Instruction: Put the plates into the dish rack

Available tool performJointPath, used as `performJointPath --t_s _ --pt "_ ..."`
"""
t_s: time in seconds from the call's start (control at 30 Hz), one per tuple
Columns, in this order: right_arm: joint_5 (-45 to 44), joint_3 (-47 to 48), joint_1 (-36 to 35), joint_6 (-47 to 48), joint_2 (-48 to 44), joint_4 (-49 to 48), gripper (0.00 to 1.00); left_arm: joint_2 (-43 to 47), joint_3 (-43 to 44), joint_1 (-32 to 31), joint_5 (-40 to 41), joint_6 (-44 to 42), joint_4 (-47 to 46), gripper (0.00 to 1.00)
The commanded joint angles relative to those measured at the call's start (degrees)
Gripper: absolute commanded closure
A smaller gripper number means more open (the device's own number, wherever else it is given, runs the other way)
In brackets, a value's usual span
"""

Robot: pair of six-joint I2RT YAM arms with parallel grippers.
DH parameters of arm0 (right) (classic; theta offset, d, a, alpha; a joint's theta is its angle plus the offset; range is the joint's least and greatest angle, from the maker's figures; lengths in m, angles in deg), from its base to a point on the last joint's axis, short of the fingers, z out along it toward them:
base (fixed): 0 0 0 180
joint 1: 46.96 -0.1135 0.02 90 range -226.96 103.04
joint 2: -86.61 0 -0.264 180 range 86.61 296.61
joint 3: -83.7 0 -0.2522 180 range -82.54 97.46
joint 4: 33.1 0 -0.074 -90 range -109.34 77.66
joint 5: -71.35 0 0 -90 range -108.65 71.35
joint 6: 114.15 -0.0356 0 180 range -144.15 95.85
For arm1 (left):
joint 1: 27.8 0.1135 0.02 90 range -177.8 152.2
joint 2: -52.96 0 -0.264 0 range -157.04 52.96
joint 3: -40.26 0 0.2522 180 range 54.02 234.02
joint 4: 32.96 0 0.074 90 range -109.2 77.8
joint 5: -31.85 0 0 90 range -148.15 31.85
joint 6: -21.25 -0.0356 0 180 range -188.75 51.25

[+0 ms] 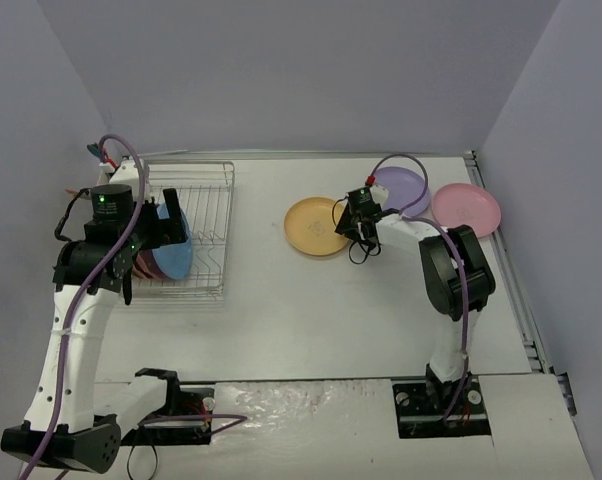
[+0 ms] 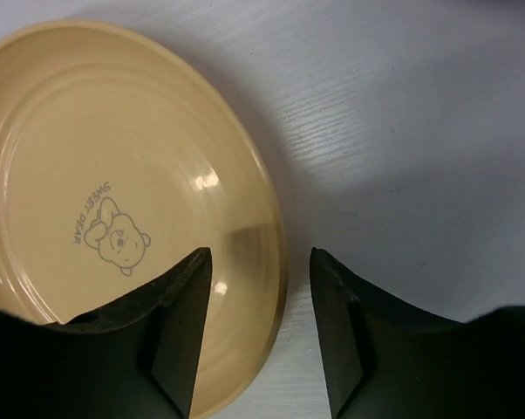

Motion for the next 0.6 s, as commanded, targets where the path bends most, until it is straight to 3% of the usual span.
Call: performJointPath --t_s 0.0,0.07,0.1,0.37,0.57 --pt "-4.20 1.69 -0.67 -1.39 0.07 -0.97 0.77 2.86 -2.89 0.07 -7.41 4.46 -1.48 0.03" --pt "-4.38 0.40 -0.61 -1.26 -0.71 -1.73 0.96 3.65 -4.24 0.05 -9.70 6.04 -1.85 0.03" --pt "-4.25 -0.29 -0.54 -1.07 -1.25 -2.27 1.00 3.94 -4.95 0.05 -10.70 6.93 -1.98 0.03" --pt "4.77 -10.12 -0.49 1.60 -13.65 -9.17 1.00 7.88 -11.06 -1.19 -19.59 15.31 -6.95 0.03" --pt "12.51 -17.96 -0.93 2.12 -28.43 -11.93 1.00 7.62 -13.82 -8.24 -18.53 20.89 -12.49 0.03"
